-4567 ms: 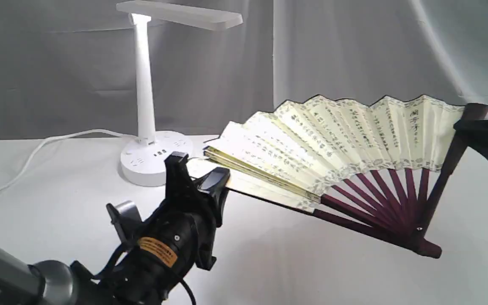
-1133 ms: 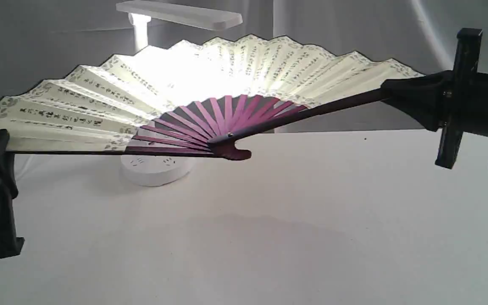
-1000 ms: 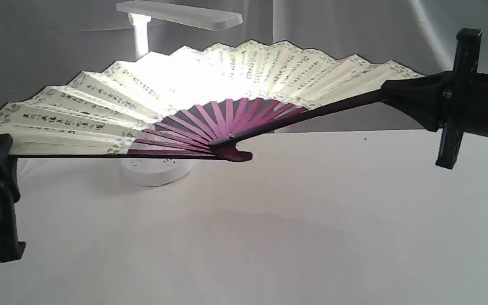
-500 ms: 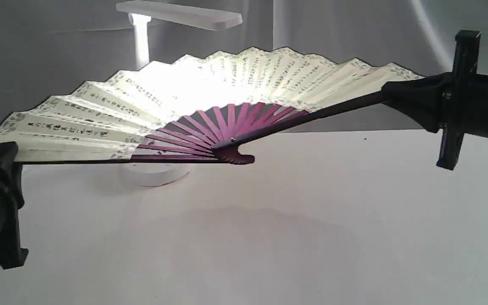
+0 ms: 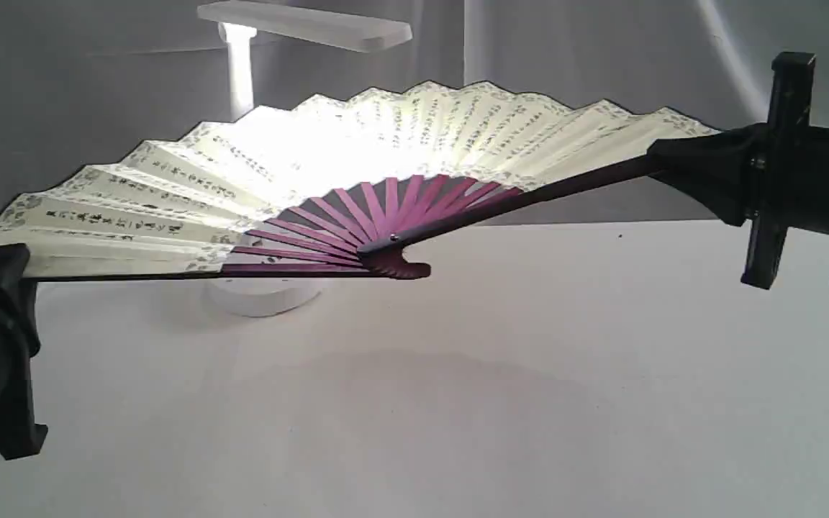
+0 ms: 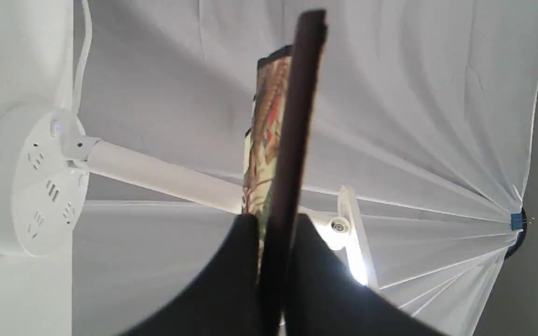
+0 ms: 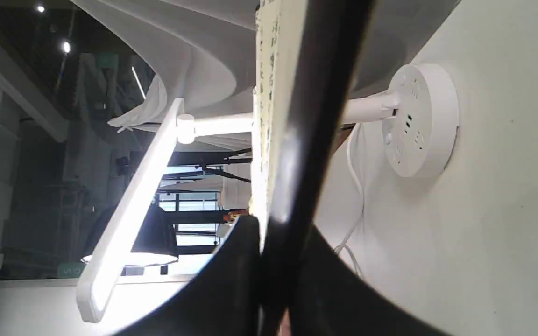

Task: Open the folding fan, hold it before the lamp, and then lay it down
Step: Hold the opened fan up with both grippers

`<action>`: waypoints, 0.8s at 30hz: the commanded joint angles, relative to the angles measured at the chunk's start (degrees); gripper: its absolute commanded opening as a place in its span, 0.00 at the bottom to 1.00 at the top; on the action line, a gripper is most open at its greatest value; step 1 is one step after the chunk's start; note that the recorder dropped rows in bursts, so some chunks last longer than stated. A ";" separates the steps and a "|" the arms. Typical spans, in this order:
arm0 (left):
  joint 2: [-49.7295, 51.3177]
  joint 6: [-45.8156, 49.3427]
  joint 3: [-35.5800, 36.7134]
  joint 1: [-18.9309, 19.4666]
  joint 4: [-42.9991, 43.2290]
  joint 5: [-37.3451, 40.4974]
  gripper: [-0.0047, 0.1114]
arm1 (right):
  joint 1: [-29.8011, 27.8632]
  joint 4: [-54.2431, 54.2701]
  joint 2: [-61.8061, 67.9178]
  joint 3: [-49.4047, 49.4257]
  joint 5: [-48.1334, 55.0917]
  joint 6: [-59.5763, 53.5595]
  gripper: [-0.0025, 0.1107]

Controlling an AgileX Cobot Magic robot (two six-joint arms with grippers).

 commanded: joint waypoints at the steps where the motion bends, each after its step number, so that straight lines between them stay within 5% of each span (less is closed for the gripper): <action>1: -1.09 -1.49 -0.04 0.72 -4.26 -4.48 0.04 | -0.40 -1.51 -0.24 -0.10 -3.71 -2.43 0.02; 24: -1.09 -1.60 -0.04 0.72 -4.25 -4.58 0.04 | -0.52 -1.51 -0.24 -0.10 -4.49 -2.54 0.02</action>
